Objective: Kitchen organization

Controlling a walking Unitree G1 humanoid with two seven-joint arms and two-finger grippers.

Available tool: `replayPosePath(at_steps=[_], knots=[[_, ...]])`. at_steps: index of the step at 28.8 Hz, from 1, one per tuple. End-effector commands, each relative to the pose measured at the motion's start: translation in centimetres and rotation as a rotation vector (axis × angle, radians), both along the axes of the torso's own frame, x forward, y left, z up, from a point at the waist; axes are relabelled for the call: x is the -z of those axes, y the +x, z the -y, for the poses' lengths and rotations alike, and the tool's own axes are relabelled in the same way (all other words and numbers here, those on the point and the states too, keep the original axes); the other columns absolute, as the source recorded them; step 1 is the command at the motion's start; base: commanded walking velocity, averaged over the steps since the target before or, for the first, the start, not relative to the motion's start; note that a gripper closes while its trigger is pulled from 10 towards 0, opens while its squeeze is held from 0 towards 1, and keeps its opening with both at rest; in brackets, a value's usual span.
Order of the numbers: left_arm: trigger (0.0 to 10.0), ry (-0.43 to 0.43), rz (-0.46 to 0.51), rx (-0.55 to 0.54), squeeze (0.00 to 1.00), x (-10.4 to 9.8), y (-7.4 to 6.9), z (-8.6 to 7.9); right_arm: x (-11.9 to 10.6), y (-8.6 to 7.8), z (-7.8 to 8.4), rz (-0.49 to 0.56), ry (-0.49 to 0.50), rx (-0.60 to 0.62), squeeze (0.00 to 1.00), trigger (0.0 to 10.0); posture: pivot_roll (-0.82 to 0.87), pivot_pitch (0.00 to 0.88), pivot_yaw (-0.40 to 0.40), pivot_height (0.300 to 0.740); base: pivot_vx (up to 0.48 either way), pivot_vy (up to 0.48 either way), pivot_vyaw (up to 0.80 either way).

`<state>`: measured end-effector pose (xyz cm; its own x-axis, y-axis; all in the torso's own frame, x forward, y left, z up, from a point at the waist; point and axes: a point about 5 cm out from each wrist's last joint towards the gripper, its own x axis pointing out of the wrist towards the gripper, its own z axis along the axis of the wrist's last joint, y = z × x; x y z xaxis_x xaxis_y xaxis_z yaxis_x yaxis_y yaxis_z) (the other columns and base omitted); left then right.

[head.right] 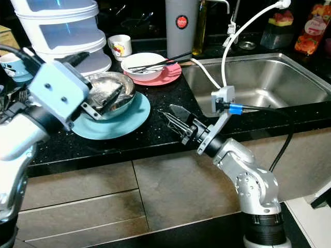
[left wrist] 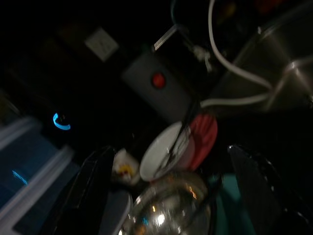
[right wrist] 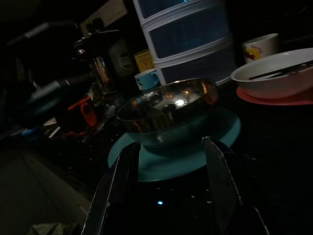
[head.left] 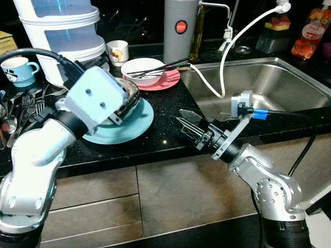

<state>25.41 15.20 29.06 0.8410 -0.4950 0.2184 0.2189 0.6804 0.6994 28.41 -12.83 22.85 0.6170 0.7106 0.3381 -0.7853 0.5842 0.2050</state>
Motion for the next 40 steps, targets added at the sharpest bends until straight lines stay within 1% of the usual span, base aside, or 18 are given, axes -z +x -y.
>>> replayPosePath(at_steps=[1,2,3,4,5,6,10,12,14,15,19,23,27,32,36,40], knots=[[10.0,0.041,-0.014,-0.009,1.0,0.6,0.3,-0.1,0.2,0.2,0.1,-0.007,-0.001,0.018,0.0,10.0,0.11,0.0,0.032,0.74,0.0,0.0,0.0],[10.0,0.044,-0.017,-0.009,1.0,0.7,0.4,-0.2,0.2,0.2,0.0,-0.007,-0.002,0.02,0.0,10.0,0.11,0.0,0.031,0.74,0.0,0.0,0.0],[10.0,0.057,-0.023,-0.009,0.28,1.0,0.5,-0.2,0.2,0.2,0.0,-0.008,-0.003,0.02,0.0,10.0,0.11,0.0,0.031,0.74,0.0,0.0,0.0],[10.0,0.057,-0.023,-0.009,0.28,1.0,0.5,-0.2,0.2,0.2,0.0,-0.008,-0.003,0.02,0.0,10.0,0.11,0.0,0.031,0.74,0.0,0.0,0.0],[10.0,0.076,-0.029,-0.007,0.0,1.3,0.6,-0.2,0.2,0.2,0.0,-0.008,-0.003,0.02,0.0,10.0,0.11,0.0,0.031,0.74,0.0,0.0,0.0],[10.0,0.109,-0.046,-0.004,0.0,2.0,1.1,-0.3,0.2,0.3,-0.1,-0.008,-0.001,0.023,0.0,10.0,0.1,0.0,0.032,0.74,0.0,0.0,0.0],[10.0,0.151,-0.044,-0.004,0.0,2.6,1.8,-0.4,0.1,0.3,-0.1,-0.009,0.0,0.03,0.0,10.0,0.09,0.0,0.031,0.74,0.0,0.0,0.0],[10.0,0.158,-0.041,-0.002,0.0,2.7,2.0,-0.3,0.0,0.2,-0.1,-0.01,0.0,0.032,0.0,10.0,0.09,0.0,0.034,0.74,0.0,0.0,0.0],[10.0,0.205,-0.036,0.02,0.0,3.4,2.4,0.1,-0.1,0.0,-0.1,-0.01,0.001,0.036,0.0,10.0,0.07,0.0,0.041,0.74,0.0,0.0,0.0],[10.0,0.214,-0.035,0.024,0.0,3.6,2.5,0.1,-0.1,0.0,-0.1,-0.009,0.001,0.037,0.0,10.0,0.07,0.0,0.042,0.74,0.0,0.0,0.0],[10.0,0.231,-0.017,0.023,0.0,3.8,3.0,0.1,-0.2,-0.2,0.0,-0.009,0.004,0.042,0.0,10.0,0.06,0.0,0.045,0.74,0.0,0.0,0.0],[10.0,0.245,-0.007,0.021,0.0,4.2,3.8,0.0,-0.3,-0.4,0.0,-0.012,0.0,0.044,0.0,10.0,0.05,0.002,0.046,0.74,0.0,0.0,0.0],[10.0,0.271,-0.008,0.043,0.0,4.9,4.3,0.4,-0.3,-0.7,0.0,-0.013,-0.009,0.04,0.0,10.0,0.03,0.016,0.051,0.74,0.0,0.0,0.0],[10.0,0.281,-0.003,0.056,0.0,5.4,5.2,0.7,-0.5,-1.2,0.3,-0.016,-0.015,0.052,0.0,10.0,0.01,0.031,0.058,0.74,0.0,0.0,0.0],[10.0,0.307,-0.023,0.048,0.0,6.1,6.0,0.4,-0.6,-1.3,0.5,-0.018,-0.02,0.062,0.0,10.0,0.0,0.035,0.062,0.74,0.0,0.0,0.0],[10.0,0.319,-0.028,0.033,0.0,6.3,6.3,0.1,-0.6,-1.3,0.6,-0.019,-0.022,0.066,0.0,10.0,0.0,0.034,0.061,0.74,0.0,0.0,0.0]])
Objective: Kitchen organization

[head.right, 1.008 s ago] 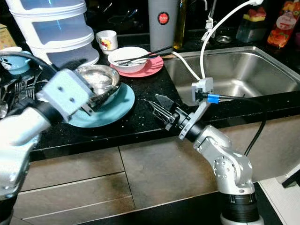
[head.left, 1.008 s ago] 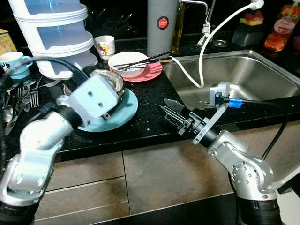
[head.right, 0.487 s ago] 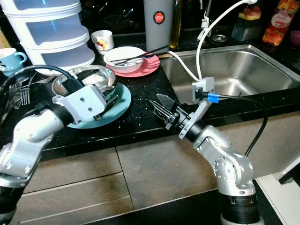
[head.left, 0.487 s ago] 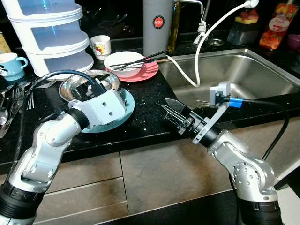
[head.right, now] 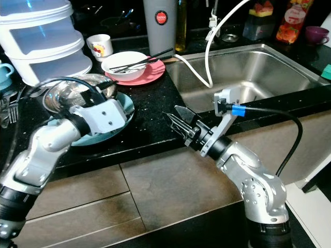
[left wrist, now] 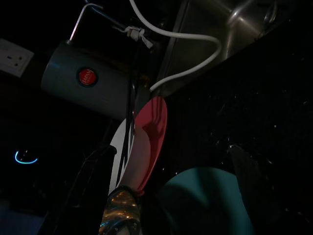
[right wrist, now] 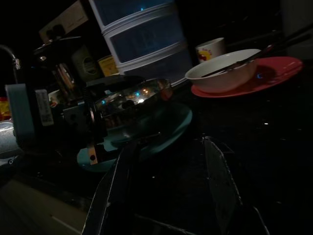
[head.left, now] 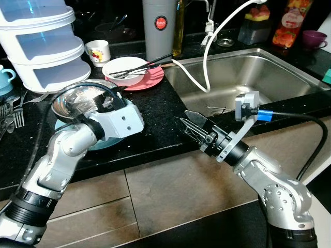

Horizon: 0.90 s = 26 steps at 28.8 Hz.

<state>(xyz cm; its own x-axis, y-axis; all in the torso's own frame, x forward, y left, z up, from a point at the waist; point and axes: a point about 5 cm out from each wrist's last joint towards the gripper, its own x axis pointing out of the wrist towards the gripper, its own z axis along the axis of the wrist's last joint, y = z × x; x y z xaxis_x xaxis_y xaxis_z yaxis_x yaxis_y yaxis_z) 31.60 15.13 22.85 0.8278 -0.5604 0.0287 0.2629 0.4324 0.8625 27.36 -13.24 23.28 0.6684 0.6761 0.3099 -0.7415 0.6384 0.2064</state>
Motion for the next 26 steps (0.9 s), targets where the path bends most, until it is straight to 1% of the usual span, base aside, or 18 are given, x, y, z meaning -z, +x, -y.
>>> replayPosePath(at_steps=[1,3,5,6,7,8,9,18,26], knots=[[10.0,0.023,0.005,-0.014,0.0,0.1,0.3,-0.2,-0.2,-0.3,0.2,-0.001,0.0,0.002,0.0,10.0,0.0,0.033,0.062,0.74,0.0,0.0,0.0],[10.0,0.038,0.006,-0.042,0.0,0.3,0.7,-0.7,-0.2,-0.3,0.2,-0.002,0.0,0.004,0.0,10.0,0.0,0.03,0.062,0.74,0.0,0.0,0.0],[10.0,0.041,0.007,-0.047,0.0,0.3,0.7,-0.8,-0.2,-0.3,0.2,-0.003,0.001,0.004,0.0,10.0,0.0,0.03,0.062,0.74,0.0,0.0,0.0],[8.6,0.048,0.006,-0.06,0.0,0.4,0.8,-1.1,-0.2,-0.2,0.2,-0.002,-0.001,0.005,0.0,10.0,0.0,0.026,0.064,0.74,0.0,0.0,0.0],[3.9,0.052,0.008,-0.068,0.0,0.4,0.8,-1.2,-0.2,-0.2,0.2,-0.002,0.001,0.006,0.0,10.0,0.0,0.025,0.064,0.74,0.0,0.0,0.0],[3.9,0.052,0.008,-0.068,0.0,0.4,0.8,-1.2,-0.2,-0.2,0.2,-0.002,0.001,0.006,0.0,10.0,0.0,0.025,0.064,0.74,0.0,0.0,0.0],[0.0,0.056,0.009,-0.078,0.0,0.4,0.8,-1.5,-0.3,-0.2,0.2,-0.002,0.002,0.006,0.0,10.0,0.0,0.023,0.065,0.74,0.0,0.0,0.0],[0.0,0.095,-0.006,-0.116,0.0,0.4,0.7,-2.5,-0.3,-0.1,0.1,-0.002,0.006,0.013,0.0,10.0,0.01,0.017,0.066,0.74,0.0,0.0,0.0],[0.0,0.104,0.007,-0.149,0.0,0.2,0.7,-3.1,-0.2,0.1,0.2,-0.003,0.01,0.016,0.0,10.0,0.02,0.009,0.065,0.74,0.0,0.0,0.0]])
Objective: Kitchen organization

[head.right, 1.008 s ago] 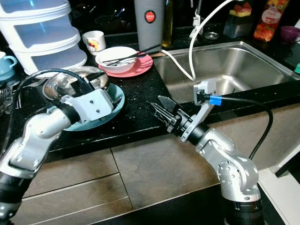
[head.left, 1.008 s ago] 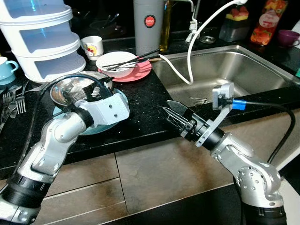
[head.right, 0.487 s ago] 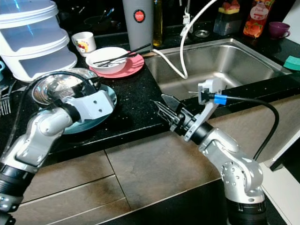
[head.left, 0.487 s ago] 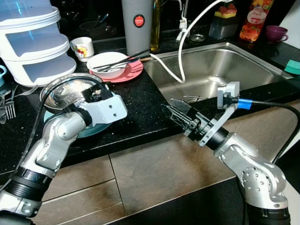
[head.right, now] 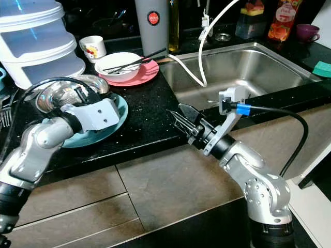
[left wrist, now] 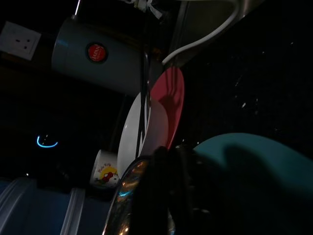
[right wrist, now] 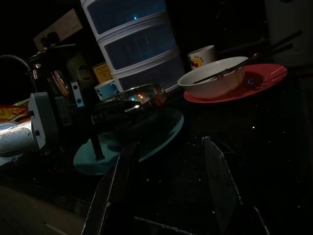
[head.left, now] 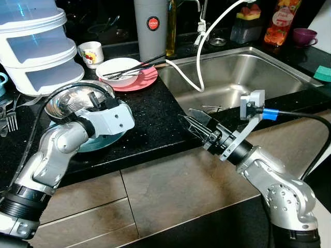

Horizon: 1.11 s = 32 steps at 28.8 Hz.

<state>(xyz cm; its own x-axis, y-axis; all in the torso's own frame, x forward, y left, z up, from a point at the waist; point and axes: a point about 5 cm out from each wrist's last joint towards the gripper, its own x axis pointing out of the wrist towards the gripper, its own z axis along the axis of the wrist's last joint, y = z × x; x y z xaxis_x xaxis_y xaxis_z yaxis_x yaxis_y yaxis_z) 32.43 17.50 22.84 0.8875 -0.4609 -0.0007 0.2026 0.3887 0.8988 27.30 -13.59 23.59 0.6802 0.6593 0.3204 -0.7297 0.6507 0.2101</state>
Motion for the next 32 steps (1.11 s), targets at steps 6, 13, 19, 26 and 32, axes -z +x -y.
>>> replayPosePath(at_steps=[6,13,19,26,32], knots=[[0.0,0.022,0.042,-0.048,0.0,-0.9,0.0,-1.0,0.2,0.3,-0.2,-0.007,0.001,-0.003,0.0,10.0,0.02,0.0,0.064,0.74,0.0,0.0,0.0],[0.0,-0.058,0.177,-0.047,0.0,-5.2,-0.1,-1.0,0.2,0.4,-0.3,-0.007,0.008,0.002,0.0,10.0,0.03,0.0,0.067,0.74,0.0,0.0,0.0],[0.0,-0.122,0.282,-0.009,0.0,-8.6,-0.8,-0.3,0.3,0.7,-0.4,-0.007,0.021,0.01,0.0,10.0,0.03,0.0,0.068,0.74,0.0,0.0,0.0],[0.0,-0.264,0.336,0.051,0.0,-11.1,-1.5,0.5,0.5,1.1,-0.6,-0.035,0.035,0.03,0.0,10.0,0.05,0.0,0.07,0.74,0.0,0.0,0.0],[0.0,-0.498,0.309,0.141,0.0,-11.9,-1.8,2.1,0.8,1.9,-0.5,-0.065,0.052,0.08,0.0,10.0,0.05,0.0,0.076,0.74,0.0,0.0,-0.76]])
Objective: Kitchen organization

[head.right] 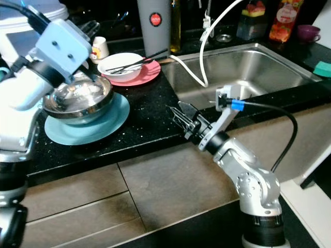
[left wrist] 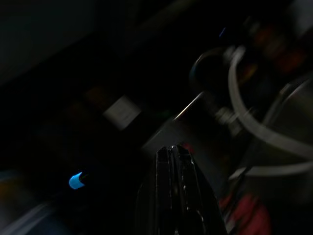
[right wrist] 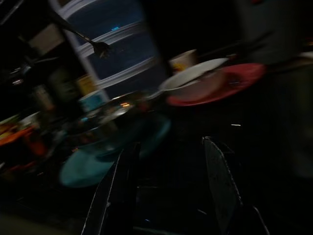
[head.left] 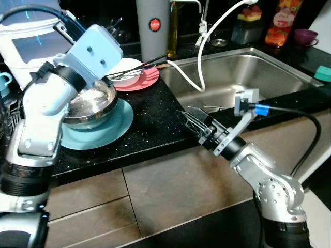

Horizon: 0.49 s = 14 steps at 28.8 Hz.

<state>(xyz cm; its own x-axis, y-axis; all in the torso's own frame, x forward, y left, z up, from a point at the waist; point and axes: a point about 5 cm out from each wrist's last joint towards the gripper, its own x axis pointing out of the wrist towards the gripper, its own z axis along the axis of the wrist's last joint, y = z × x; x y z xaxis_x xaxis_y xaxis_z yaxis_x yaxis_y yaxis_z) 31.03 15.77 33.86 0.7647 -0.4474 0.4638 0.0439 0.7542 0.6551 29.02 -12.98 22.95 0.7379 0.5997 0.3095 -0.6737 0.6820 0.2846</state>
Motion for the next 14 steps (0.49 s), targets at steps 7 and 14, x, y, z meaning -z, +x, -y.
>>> replayPosePath(at_steps=[7,14], knots=[[0.0,-0.047,0.068,0.052,0.0,-1.8,-0.5,1.5,0.0,0.6,0.6,-0.005,0.027,0.066,0.0,10.0,0.05,0.0,0.081,0.74,0.0,0.0,-0.8],[0.0,-0.03,0.097,0.085,0.0,-2.6,-0.1,2.4,0.4,1.0,0.9,-0.017,0.033,0.107,0.0,10.0,0.05,0.0,0.081,0.74,0.0,0.0,-0.8]])
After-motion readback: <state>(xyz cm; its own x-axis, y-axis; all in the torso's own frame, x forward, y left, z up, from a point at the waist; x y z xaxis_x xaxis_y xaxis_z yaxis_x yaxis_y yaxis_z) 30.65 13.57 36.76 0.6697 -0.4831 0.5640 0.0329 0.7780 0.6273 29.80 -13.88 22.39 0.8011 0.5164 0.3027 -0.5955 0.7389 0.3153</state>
